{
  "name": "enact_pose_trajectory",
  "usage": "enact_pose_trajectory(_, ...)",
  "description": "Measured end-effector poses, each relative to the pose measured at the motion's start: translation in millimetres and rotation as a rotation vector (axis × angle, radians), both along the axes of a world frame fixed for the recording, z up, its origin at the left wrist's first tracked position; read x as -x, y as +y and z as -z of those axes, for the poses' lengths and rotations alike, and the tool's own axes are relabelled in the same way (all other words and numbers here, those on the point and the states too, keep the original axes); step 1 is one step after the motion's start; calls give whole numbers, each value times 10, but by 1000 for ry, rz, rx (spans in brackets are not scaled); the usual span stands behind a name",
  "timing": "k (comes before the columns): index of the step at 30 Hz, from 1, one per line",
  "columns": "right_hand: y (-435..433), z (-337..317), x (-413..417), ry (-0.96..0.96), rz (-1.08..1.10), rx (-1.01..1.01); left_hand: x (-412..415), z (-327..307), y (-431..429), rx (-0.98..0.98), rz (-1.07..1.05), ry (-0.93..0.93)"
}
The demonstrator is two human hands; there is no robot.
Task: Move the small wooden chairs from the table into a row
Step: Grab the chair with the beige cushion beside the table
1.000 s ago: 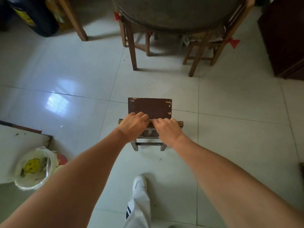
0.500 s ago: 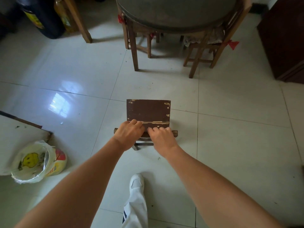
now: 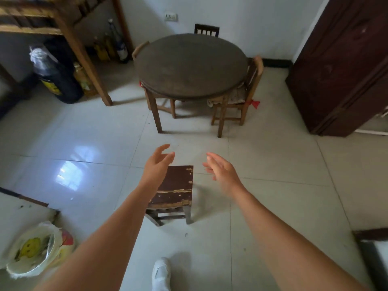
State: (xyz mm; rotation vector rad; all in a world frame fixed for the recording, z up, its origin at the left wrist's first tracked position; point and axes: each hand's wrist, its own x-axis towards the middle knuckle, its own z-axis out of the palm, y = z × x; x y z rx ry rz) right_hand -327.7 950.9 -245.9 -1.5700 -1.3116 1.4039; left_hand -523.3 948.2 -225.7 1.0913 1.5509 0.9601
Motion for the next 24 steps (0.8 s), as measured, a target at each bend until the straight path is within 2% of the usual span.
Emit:
enact_pose_trajectory(4, 1, -676, -703, 103, 72, 15, -460, -516, -47, -36, -13, -142)
enact_pose_trajectory(9, 266, -1193, -1467, 172, 151, -12, -994, -890, 286, -68, 42, -189)
enact_pose_trajectory(18, 1502, -1617, -2652, 227, 270, -45, -2087, -1192, 1550, -46, 62, -303)
enact_pose_trajectory(24, 2408, -1712, -3430, 210, 293, -50, -2876, -1382, 2457, -53, 56, -255)
